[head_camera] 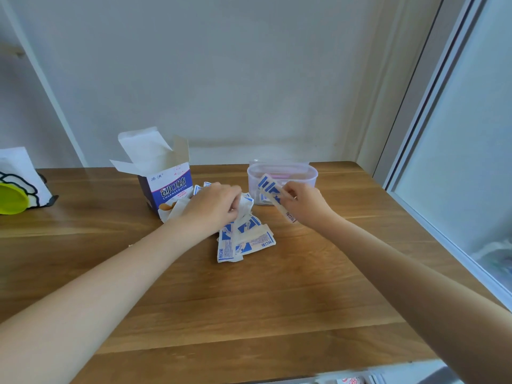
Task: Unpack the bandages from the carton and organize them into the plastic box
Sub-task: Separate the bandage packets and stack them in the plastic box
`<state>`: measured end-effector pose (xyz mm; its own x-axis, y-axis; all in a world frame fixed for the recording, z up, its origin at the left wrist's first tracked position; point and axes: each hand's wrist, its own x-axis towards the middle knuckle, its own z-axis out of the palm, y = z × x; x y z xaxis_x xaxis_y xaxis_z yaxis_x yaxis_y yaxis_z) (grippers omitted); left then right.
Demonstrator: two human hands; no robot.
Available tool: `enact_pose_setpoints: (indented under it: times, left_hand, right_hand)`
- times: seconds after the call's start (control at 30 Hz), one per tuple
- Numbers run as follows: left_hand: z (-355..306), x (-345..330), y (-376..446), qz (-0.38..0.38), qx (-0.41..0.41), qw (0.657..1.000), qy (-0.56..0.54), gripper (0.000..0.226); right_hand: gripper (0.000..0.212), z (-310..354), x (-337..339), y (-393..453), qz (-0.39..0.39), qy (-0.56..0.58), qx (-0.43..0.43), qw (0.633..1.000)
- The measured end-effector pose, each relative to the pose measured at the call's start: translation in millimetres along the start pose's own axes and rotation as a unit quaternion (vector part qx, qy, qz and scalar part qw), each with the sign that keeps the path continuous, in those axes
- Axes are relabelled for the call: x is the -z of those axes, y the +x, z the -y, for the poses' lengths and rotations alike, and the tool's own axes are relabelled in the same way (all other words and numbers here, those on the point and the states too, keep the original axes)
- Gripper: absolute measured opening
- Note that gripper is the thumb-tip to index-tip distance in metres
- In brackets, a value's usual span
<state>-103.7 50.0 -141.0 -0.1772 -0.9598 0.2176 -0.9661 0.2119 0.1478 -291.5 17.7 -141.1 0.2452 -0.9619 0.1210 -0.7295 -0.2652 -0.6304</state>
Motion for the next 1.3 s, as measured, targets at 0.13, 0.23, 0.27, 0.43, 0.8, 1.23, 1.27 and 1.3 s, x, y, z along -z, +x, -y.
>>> enact_pose_setpoints:
  times: [0.13, 0.23, 0.27, 0.43, 0.8, 1.23, 1.27, 1.3]
  left_hand:
    - [5.3, 5.8, -3.6, -0.035, 0.022, 0.999, -0.011, 0.038]
    - [3.5, 6.2, -3.1, -0.02, 0.065, 0.992, -0.105, 0.034]
    - [0.7, 7.3, -2.2, -0.012, 0.073, 0.987, -0.145, 0.029]
    - [-6.1, 15.9, 1.5, 0.019, 0.074, 0.967, -0.241, 0.006]
    - [5.5, 15.1, -3.8, 0.146, -0.039, 0.987, -0.058, 0.04]
    - [28.9, 7.9, -8.9, 0.127, -0.059, 0.99, 0.004, 0.016]
    - [29.4, 9.5, -9.0, 0.118, -0.054, 0.992, 0.004, 0.016]
    - [29.1, 11.2, -9.0, 0.106, -0.049, 0.993, 0.004, 0.016]
  right_hand:
    - [0.018, 4.5, 10.5, 1.1, 0.007, 0.229, -0.077, 0.97]
    - [0.022, 8.0, 10.4, -3.7, 0.097, 0.354, -0.108, 0.924]
    - [0.022, 8.1, 8.0, -4.8, 0.123, 0.37, -0.112, 0.914]
    - [0.018, 14.3, 1.6, -5.3, 0.057, 0.283, -0.036, 0.957]
    - [0.019, 12.0, 8.1, -3.2, 0.062, -0.257, 0.191, 0.945]
    - [0.018, 16.2, 15.9, -2.6, 0.068, -0.128, 0.122, 0.982]
    - [0.02, 20.7, 18.1, -3.6, 0.073, -0.122, 0.124, 0.982]
    - [0.022, 24.5, 19.1, -3.5, 0.068, -0.121, 0.124, 0.983]
